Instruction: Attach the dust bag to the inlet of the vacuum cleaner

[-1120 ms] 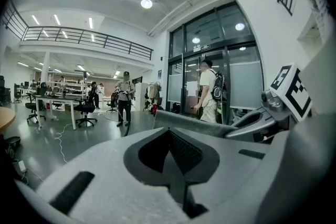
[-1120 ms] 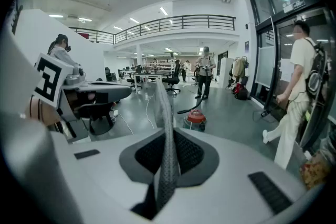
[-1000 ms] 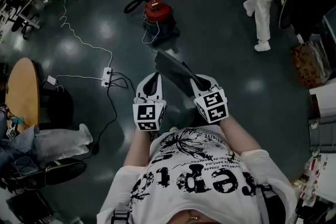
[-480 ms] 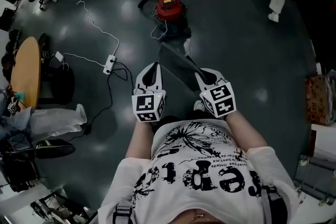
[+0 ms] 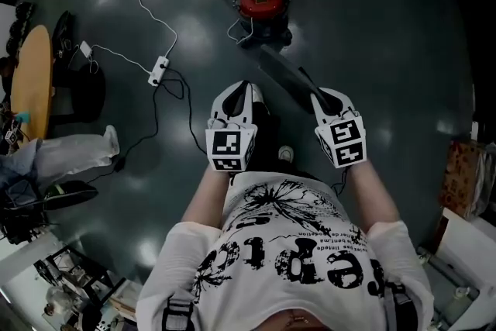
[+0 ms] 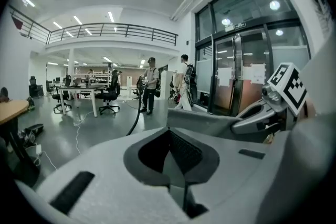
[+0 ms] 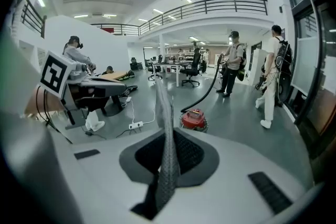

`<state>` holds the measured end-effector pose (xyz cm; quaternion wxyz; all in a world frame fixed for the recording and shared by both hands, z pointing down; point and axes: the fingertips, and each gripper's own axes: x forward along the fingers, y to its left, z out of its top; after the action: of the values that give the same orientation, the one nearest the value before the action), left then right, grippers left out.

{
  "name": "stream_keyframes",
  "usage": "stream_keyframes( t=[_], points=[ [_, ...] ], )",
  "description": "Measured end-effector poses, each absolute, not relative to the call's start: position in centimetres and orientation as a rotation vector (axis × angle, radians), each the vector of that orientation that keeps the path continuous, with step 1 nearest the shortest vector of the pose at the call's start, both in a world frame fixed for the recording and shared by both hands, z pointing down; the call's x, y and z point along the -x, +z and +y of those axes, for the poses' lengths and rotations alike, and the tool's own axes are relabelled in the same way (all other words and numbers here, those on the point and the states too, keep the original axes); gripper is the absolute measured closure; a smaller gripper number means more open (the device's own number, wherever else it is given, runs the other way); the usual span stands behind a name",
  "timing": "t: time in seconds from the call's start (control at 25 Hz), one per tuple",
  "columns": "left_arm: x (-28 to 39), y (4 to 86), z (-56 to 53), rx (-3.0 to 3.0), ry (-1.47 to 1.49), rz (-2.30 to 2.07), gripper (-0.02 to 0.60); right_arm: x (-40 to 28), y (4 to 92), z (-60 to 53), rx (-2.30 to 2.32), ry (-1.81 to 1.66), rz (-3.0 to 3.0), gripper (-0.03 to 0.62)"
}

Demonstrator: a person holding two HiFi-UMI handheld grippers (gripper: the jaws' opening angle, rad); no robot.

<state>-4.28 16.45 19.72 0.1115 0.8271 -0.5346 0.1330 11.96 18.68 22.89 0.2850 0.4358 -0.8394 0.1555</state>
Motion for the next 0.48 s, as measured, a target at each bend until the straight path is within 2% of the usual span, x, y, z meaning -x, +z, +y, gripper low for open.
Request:
stream_keyframes(
  t=[0.48],
  points=[
    [6.9,23.3,-9.0,-2.444,0.437,-1.468,0.578,-9.9,28.4,-2.9,-1.059,0.509,-2.192,0.572]
  ],
)
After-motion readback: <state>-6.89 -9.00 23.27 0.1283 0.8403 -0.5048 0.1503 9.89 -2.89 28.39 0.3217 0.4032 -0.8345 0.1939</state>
